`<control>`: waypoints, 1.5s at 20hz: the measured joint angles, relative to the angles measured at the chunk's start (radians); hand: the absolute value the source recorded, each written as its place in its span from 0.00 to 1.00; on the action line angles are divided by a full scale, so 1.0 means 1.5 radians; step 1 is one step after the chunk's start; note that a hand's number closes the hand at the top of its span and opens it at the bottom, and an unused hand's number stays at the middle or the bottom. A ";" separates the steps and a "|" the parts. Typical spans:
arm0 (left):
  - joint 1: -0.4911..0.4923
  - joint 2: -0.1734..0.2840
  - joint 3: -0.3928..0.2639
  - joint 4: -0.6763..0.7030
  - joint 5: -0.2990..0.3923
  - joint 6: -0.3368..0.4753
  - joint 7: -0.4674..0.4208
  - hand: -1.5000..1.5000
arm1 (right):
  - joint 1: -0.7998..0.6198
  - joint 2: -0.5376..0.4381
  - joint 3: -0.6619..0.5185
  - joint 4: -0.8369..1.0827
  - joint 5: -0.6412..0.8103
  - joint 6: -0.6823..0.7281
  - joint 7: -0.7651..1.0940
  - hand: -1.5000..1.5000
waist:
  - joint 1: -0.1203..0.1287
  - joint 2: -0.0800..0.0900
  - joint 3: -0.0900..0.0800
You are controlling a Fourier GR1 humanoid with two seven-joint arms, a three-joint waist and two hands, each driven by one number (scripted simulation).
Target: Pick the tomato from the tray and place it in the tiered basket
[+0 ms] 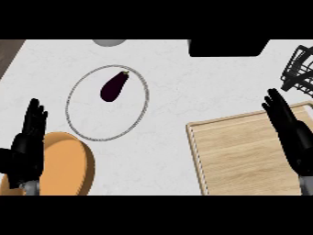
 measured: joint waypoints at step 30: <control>-0.104 0.109 -0.016 0.081 -0.059 -0.107 0.017 0.50 | 0.495 -0.253 -0.234 -0.263 0.021 -0.419 0.532 0.00 | -0.007 0.017 -0.027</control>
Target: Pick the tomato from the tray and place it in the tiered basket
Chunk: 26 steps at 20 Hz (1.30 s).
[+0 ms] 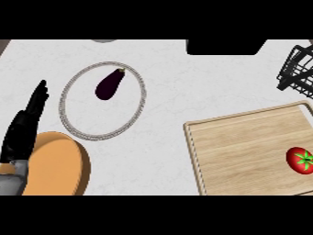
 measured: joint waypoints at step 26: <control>-0.042 -0.026 0.012 0.048 -0.013 -0.035 -0.005 0.50 | -0.254 -0.261 0.141 0.076 -0.175 0.047 0.258 0.00 | 0.020 -0.006 0.006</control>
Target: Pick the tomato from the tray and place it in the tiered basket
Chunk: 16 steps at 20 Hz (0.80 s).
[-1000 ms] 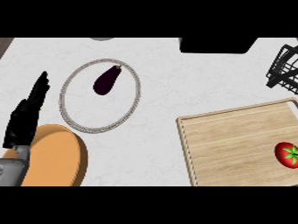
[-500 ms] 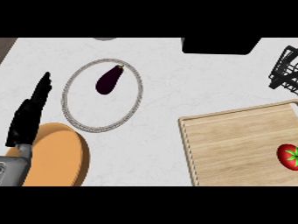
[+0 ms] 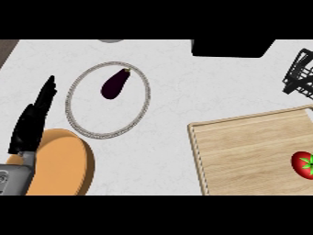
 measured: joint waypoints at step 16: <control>-0.013 -0.007 0.017 0.007 -0.007 -0.017 0.003 0.50 | -0.136 -0.051 0.195 0.022 0.026 -0.040 0.034 0.00 | 0.003 0.001 0.000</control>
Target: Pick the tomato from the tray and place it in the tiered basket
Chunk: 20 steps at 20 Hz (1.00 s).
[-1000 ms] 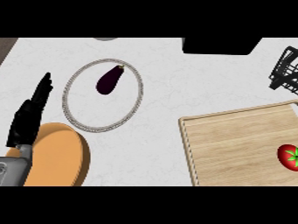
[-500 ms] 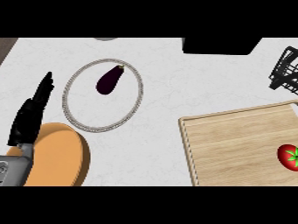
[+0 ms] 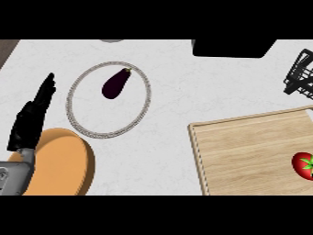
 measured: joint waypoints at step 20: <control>0.019 -0.014 0.015 -0.014 -0.021 -0.007 0.005 0.50 | -0.152 0.129 0.144 0.145 0.005 -0.042 0.003 0.00 | -0.012 -0.003 0.001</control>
